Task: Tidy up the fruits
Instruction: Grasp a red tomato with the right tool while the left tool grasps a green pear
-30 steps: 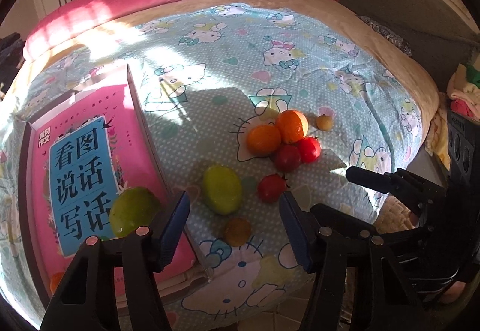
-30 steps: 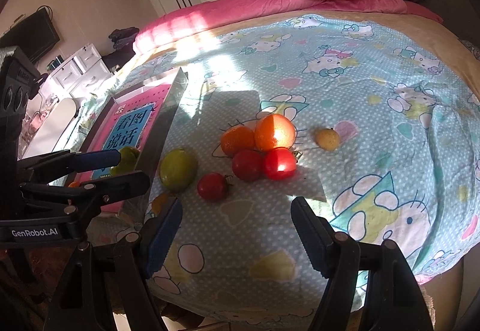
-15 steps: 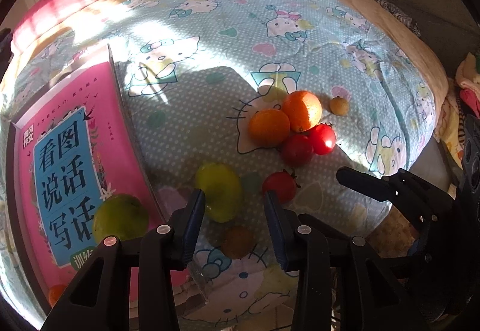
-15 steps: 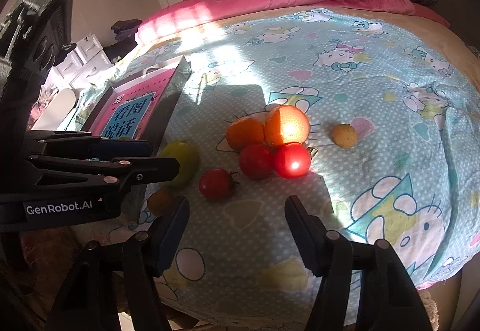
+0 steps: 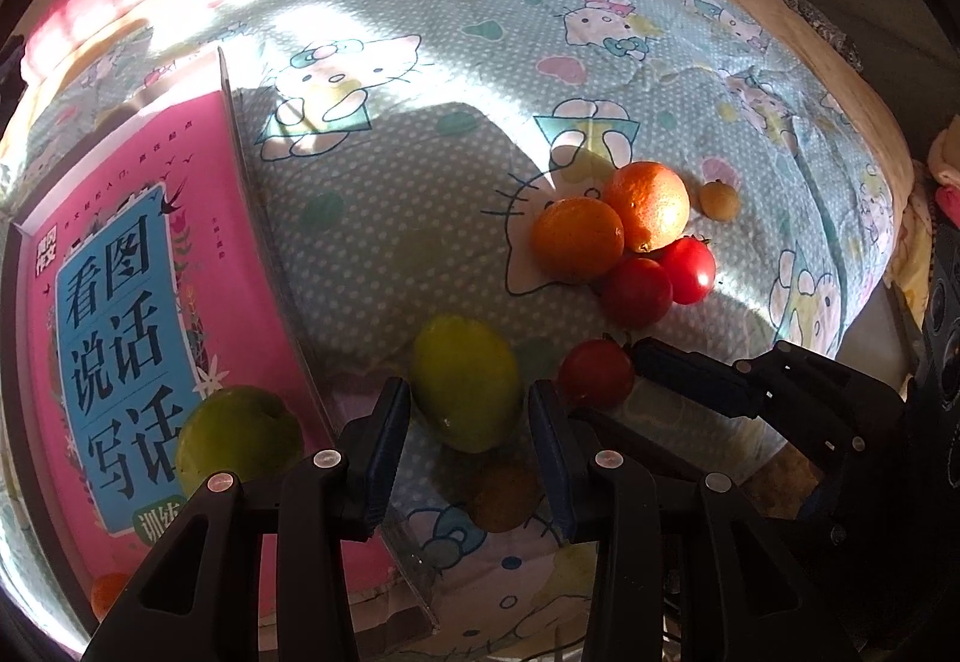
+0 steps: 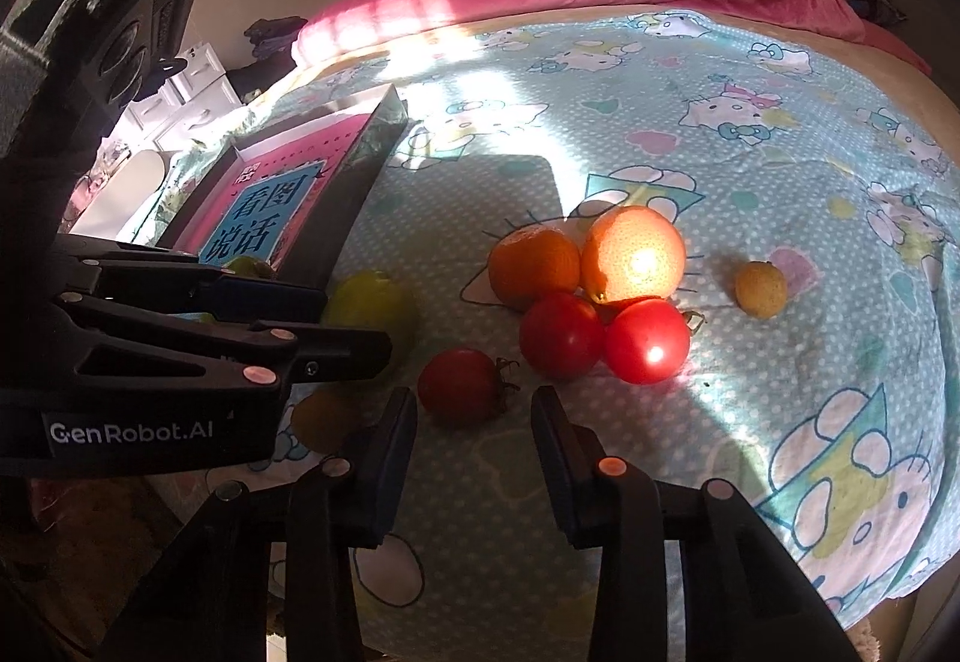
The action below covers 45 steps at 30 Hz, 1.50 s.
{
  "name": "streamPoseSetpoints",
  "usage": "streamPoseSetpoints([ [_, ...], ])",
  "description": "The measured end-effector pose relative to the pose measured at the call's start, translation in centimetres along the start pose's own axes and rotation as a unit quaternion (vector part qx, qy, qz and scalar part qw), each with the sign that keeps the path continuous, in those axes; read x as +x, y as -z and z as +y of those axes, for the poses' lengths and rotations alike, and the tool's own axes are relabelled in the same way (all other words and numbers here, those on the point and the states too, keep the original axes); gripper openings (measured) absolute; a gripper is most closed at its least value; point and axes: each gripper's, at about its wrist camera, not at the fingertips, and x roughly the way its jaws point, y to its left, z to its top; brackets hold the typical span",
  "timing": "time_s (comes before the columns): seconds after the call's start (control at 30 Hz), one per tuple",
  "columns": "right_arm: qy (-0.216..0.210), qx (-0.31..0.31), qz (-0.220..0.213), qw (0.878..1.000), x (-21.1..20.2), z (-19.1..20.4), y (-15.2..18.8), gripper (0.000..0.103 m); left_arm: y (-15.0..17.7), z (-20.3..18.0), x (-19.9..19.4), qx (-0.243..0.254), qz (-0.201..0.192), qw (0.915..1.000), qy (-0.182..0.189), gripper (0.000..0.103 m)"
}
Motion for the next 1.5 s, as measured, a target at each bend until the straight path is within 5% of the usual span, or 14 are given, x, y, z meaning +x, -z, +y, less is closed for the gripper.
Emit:
streamPoseSetpoints([
  [0.3,-0.004,-0.03,0.003,1.0,1.3,0.9,-0.2,0.03,-0.2,0.1,0.6,-0.005,0.0,1.0,0.003,0.043],
  [0.8,-0.011,-0.03,-0.002,0.999,0.2,0.1,0.1,0.03,-0.1,-0.4,0.8,0.01,-0.027,0.9996,-0.007,0.042],
  [1.07,-0.011,-0.013,-0.007,1.0,-1.0,-1.0,0.3,0.03,0.3,-2.2,1.8,0.064,-0.029,0.9958,-0.059,0.042],
  [1.23,-0.004,-0.008,-0.011,1.0,-1.5,-1.4,0.4,0.03,0.2,-1.7,1.7,0.053,-0.034,0.9969,-0.047,0.041],
  [1.5,0.004,0.007,-0.023,1.0,-2.3,-2.2,0.3,0.03,0.5,-0.4,0.4,0.0,-0.043,0.9986,0.032,0.041],
])
